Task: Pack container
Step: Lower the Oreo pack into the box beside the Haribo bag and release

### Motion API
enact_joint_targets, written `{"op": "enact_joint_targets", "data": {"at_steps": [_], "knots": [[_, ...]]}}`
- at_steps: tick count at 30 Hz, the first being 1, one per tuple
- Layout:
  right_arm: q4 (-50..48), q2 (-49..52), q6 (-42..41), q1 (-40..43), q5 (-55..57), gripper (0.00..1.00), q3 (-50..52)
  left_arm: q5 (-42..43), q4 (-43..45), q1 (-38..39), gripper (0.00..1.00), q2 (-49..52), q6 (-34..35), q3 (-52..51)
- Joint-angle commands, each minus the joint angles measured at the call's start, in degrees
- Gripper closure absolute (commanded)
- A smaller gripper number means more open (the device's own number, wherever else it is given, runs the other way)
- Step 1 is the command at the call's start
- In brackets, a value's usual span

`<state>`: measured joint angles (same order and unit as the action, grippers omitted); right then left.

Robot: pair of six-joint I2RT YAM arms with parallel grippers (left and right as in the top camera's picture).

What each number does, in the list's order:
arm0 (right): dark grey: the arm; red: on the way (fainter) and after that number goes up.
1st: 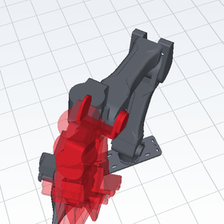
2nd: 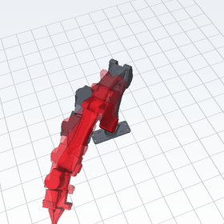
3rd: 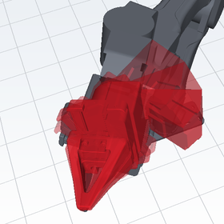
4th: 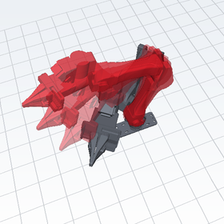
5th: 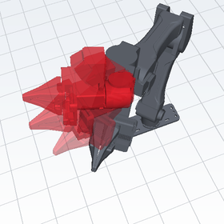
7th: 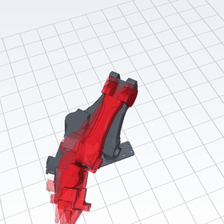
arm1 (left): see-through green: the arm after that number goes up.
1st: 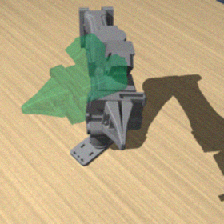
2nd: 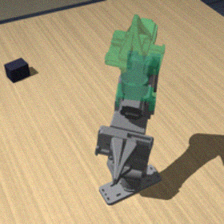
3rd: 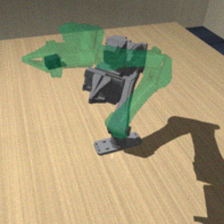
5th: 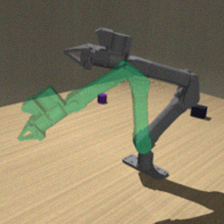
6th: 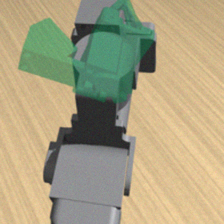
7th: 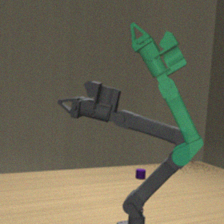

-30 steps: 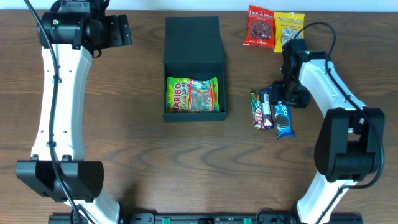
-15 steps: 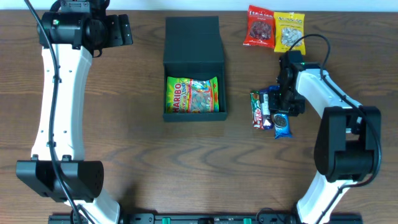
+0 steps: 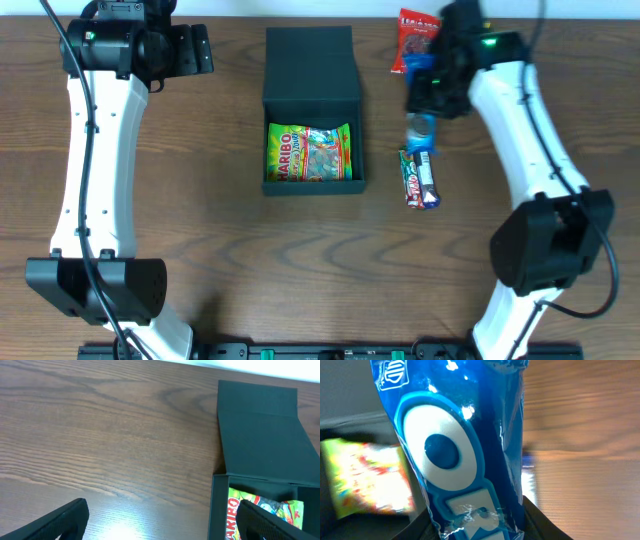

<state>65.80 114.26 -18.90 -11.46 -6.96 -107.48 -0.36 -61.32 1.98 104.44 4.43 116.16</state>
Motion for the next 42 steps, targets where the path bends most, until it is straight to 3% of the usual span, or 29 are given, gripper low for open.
{"op": "enact_joint_targets", "data": {"at_steps": [1,7,14,15,19,20,25,29,35,38,42], "knots": [[-1.9,-0.5,-3.9,-5.8,-3.0,0.68,-0.2,0.0,-0.4,-0.1,0.05,-1.4,-0.6,-0.1],[-7.1,1.4,-7.3,-12.9,-1.9,0.69,-0.1,0.0,-1.2,-0.1,0.05,-1.4,-0.6,-0.1],[-7.0,7.3,-10.4,-14.2,-1.9,0.72,-0.1,0.0,-1.9,-0.1,0.05,-1.4,-0.6,-0.1],[-6.7,7.8,-10.4,-14.2,-1.9,0.70,-0.1,0.0,-2.0,-0.1,0.05,-1.4,-0.6,-0.1],[-6.9,8.4,-10.4,-14.2,-1.6,0.36,-0.1,0.0,-2.1,-0.1,0.05,-1.4,-0.6,-0.1],[-7.1,8.3,-10.4,-14.2,-1.2,0.22,-0.1,0.0,-2.1,-0.1,0.05,-1.4,-0.6,-0.1],[-5.5,8.2,-10.5,-13.3,-0.8,0.18,-3.8,0.0,-2.1,-0.1,0.05,-1.4,-0.6,-0.1],[-3.5,8.2,-10.4,-13.4,0.3,0.32,-9.1,0.0,-2.1,-0.1,0.05,-1.4,-0.6,-0.1],[-6.3,8.4,-9.3,-14.3,3.7,0.87,-6.7,0.0,-2.1,-0.1,0.05,-1.4,-0.6,-0.1],[-10.1,8.9,-9.3,-14.4,4.6,0.96,-3.0,0.0,-2.1,-0.1,0.05,-1.4,-0.6,-0.1],[-15.1,9.8,-9.3,-14.4,4.5,0.97,1.3,0.0,-2.1,-0.1,0.05,-1.4,-0.6,-0.1]]}}
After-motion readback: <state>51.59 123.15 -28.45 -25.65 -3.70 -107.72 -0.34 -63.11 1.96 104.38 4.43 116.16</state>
